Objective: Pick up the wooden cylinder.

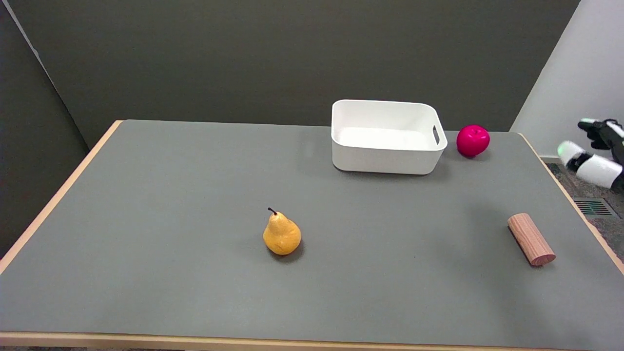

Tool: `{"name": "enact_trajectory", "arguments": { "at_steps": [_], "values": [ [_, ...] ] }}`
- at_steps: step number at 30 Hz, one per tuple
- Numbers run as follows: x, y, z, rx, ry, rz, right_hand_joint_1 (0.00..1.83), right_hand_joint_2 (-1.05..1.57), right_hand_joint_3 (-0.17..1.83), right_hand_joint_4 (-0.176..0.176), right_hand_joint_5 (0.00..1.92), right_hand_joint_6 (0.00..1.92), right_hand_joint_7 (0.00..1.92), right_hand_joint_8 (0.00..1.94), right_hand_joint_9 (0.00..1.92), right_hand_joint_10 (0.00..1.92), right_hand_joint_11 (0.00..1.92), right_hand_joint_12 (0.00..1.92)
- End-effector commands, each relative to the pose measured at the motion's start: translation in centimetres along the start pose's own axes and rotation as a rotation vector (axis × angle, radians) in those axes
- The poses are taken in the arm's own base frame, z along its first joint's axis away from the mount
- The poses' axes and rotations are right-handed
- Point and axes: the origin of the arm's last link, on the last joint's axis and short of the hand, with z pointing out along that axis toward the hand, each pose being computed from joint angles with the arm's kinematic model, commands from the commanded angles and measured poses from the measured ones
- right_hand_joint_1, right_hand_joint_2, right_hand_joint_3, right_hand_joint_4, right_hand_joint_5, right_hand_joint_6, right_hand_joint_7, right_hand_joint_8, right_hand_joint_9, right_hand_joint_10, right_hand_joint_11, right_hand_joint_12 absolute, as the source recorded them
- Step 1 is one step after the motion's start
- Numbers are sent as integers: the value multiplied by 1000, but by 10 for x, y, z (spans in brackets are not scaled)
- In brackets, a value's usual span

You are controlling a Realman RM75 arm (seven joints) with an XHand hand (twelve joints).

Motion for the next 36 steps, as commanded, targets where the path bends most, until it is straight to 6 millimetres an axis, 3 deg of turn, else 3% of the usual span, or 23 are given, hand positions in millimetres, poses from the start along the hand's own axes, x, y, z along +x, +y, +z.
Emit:
{"name": "enact_trajectory", "arguments": {
  "at_steps": [1,4,10,19,21,36],
  "values": [
    [-43,-25,-90,-41,-105,-590,439,640,948,-151,186,480,226,449,110,724,-1,1060],
    [-60,-31,-96,-52,-158,-637,413,639,937,-171,195,496,248,482,127,747,-1,1084],
    [-81,-36,-105,-90,-232,-712,373,631,924,-176,189,505,250,508,131,756,-1,1088],
    [-94,-17,-110,-236,-326,-724,334,617,856,-176,147,526,198,553,79,762,-1,1044],
    [-95,-16,-110,-246,-334,-739,356,673,727,-176,152,490,211,520,61,787,-1,1047],
    [-78,-20,-90,-258,-245,-747,338,679,700,-176,110,458,175,499,34,768,-1,917]
  ]
}}
